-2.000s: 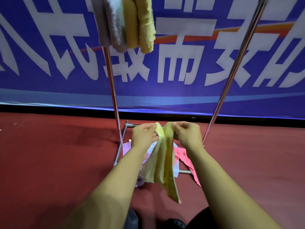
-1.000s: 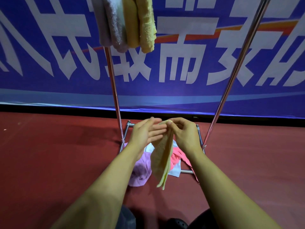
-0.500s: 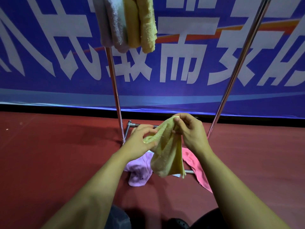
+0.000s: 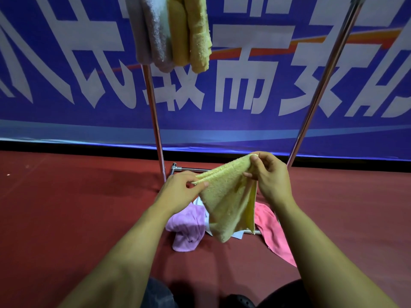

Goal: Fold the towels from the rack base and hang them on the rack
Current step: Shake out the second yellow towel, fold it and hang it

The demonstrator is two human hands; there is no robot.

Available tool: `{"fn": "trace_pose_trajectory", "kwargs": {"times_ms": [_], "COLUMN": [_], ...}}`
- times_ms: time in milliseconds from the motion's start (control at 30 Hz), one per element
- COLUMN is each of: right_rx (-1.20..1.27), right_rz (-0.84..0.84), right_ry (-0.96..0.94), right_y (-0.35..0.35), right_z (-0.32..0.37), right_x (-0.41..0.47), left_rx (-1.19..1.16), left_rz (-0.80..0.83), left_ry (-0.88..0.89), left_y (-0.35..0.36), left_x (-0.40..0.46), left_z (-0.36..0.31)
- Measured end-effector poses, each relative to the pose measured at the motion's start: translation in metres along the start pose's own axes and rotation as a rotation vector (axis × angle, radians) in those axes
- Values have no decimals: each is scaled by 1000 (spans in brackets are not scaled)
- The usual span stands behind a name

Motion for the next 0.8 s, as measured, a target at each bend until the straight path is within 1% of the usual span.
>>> {"fn": "trace_pose_trajectory", "kwargs": {"times_ms": [100, 200, 333, 400, 433, 500, 533, 667, 733, 800], "right_rx": [-56, -69, -61, -35, -28, -45, -57, -110, -133, -150], "right_rz": [-20, -33, -29, -31, -29, -21, -17, -3, 3, 17], "right_ry": [27, 40, 58, 74, 78, 76, 73, 68, 67, 72], "right_y": [-7, -12, -11, -11, -10, -9, -9, -7, -6, -6], "right_z": [-9, -13, -18, -21, -22, -23, -23, -26, -28, -29], "right_x": [3, 6, 7, 8, 8, 8, 8, 7, 7, 6], "left_rx": [-161, -277, -404, -500, -510, -450, -379, 111, 269, 354], "left_rz": [-118, -144, -123, -64, -28, 67, 120, 315, 396, 457], "left_ry": [68, 57, -15, -27, -28, 3, 37, 206, 279, 293], "left_y": [-11, -13, -15, -14, -12, -8, -5, 15, 28, 40], "left_x": [0, 1, 2, 2, 2, 0, -2, -16, -23, -28], "left_z": [-14, -14, -9, -12, -13, -20, -23, -45, -57, -62]}}
Point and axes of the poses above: each hand's wrist, its own x-axis towards the middle knuckle, its own y-axis out of the palm, z = x × y, the point moved 7 cm from there along x, towards the middle knuckle, and after that the axes turned 6 degrees about -y, right-handed, at the moved point
